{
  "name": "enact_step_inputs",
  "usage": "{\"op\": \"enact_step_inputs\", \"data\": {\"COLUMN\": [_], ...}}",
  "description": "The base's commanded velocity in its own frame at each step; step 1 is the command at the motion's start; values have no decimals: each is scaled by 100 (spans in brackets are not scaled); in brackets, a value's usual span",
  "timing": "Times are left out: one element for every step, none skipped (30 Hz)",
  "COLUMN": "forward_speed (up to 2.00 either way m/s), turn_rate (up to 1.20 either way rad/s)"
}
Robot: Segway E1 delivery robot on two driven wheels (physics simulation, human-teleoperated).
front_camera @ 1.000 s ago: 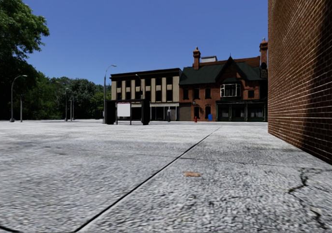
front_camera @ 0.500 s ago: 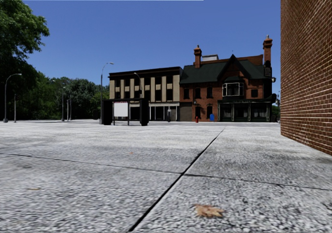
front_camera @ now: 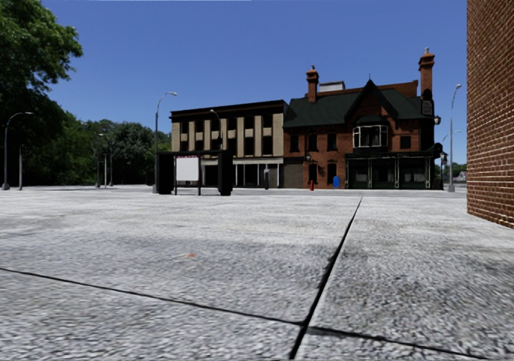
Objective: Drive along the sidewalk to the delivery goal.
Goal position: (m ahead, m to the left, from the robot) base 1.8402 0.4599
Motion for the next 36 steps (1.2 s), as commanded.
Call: {"op": "enact_step_inputs", "data": {"forward_speed": [200, 200, 200, 200, 200, 200, 200, 200, 200, 200, 200, 200, 200, 193, 193, 182, 163, 163, 134, 107, 76, 76, 54, 37, 21, 21, 10, 6, 0, 0, 0, 0, 0, 0, 0, 0], "turn_rate": [30, 33, 33, 34, 35, 35, 35, 35, 35, 35, 35, 35, 35, 35, 35, 36, 36, 36, 37, 37, 37, 37, 38, 38, 38, 38, 38, 38, 38, 38, 38, 36, 36, 12, 0, 0]}}
